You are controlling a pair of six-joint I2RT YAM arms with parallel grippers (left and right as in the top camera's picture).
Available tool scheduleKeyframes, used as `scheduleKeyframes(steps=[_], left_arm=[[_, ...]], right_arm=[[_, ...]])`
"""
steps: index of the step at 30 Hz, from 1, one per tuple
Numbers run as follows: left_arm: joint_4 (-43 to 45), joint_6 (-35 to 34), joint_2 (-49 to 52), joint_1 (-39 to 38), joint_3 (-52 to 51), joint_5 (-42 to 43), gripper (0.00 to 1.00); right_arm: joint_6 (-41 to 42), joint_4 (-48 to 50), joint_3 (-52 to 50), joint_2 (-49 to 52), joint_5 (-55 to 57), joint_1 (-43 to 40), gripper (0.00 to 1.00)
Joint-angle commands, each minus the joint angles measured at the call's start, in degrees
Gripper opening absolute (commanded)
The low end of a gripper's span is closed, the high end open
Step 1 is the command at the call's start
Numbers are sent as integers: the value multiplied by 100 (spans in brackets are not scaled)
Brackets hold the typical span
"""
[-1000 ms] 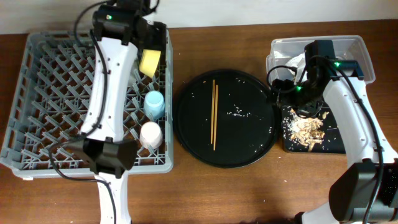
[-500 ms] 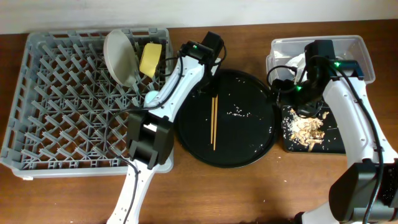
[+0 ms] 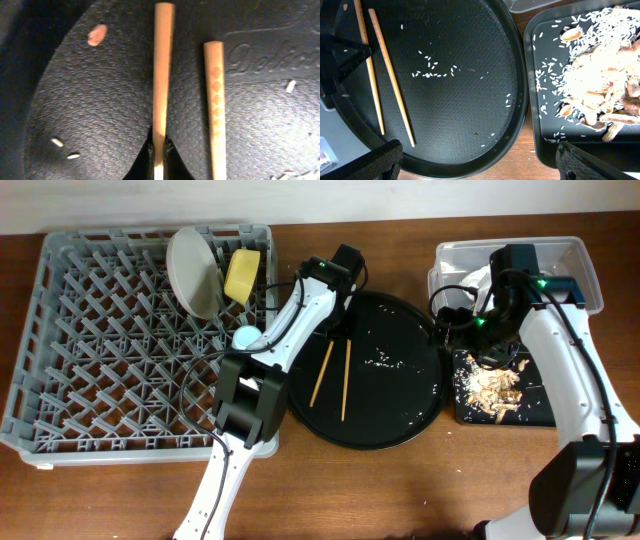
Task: Sort waste into correct bins and load items into the dishwasher rack
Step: 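Grasp one wooden chopstick with the left gripper and place it in the rack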
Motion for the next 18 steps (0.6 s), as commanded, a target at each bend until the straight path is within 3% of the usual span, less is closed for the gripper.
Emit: scheduleKeyframes(steps=[1, 5, 9, 11, 15, 18], left_arm=[[-11, -22, 251, -48, 50, 201, 1], [-813, -9, 240, 52, 1082, 197, 1], [-2275, -9, 229, 444, 3296, 195, 1], [-2555, 160, 133, 656, 4258, 306, 1], [-2555, 490, -949, 927, 3987, 181, 1], [-2555, 503, -2072, 1027, 2970, -466, 1]], right_arm=[[-2, 2, 90, -55, 50, -7, 98], [-2, 2, 90, -55, 50, -7, 98], [-2, 2, 90, -55, 50, -7, 98], [-2, 2, 90, -55, 50, -7, 99], [-2, 2, 90, -55, 50, -7, 98], [-2, 2, 90, -55, 50, -7, 99]])
